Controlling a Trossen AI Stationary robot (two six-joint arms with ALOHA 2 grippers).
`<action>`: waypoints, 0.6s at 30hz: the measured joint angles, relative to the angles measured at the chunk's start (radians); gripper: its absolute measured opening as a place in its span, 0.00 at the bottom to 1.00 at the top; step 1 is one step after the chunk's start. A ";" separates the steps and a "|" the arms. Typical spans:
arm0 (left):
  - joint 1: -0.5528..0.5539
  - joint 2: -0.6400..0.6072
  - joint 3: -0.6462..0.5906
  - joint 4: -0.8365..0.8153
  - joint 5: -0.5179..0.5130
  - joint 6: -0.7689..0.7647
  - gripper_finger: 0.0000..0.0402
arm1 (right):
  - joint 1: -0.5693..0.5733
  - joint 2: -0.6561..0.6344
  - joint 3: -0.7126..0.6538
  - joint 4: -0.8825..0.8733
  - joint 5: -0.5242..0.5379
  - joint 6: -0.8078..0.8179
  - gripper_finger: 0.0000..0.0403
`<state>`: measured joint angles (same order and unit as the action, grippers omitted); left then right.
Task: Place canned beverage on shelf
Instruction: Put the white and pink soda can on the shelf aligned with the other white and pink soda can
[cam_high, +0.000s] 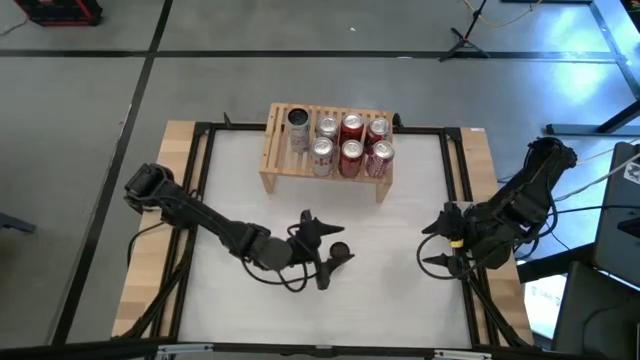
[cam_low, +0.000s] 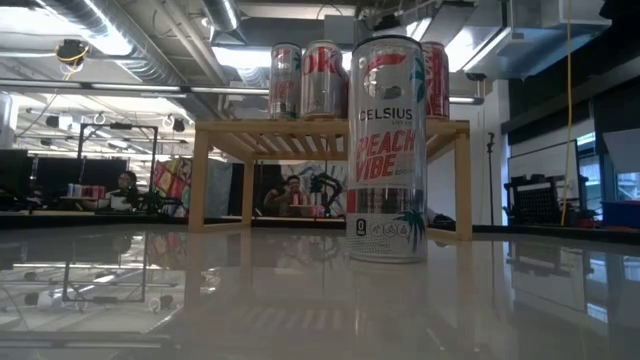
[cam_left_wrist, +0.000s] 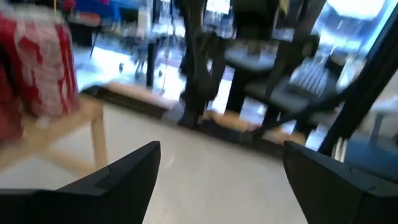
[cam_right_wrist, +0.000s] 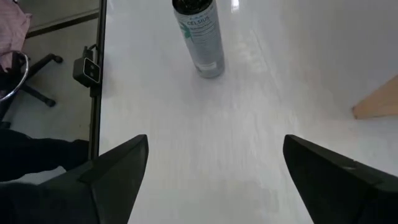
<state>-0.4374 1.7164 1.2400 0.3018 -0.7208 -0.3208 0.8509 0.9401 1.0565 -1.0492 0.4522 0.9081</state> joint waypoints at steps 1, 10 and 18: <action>-0.004 0.001 0.000 -0.045 -0.006 -0.022 0.81 | 0.000 0.000 0.000 0.000 0.000 0.000 0.90; -0.002 0.079 0.001 -0.139 0.046 -0.150 0.81 | 0.000 0.000 0.000 -0.002 -0.019 -0.026 0.90; 0.003 0.119 -0.001 -0.140 0.001 -0.195 0.81 | 0.000 0.000 0.000 -0.001 -0.019 -0.026 0.90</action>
<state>-0.4345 1.8355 1.2388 0.1618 -0.7198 -0.5157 0.8509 0.9405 1.0565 -1.0500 0.4332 0.8825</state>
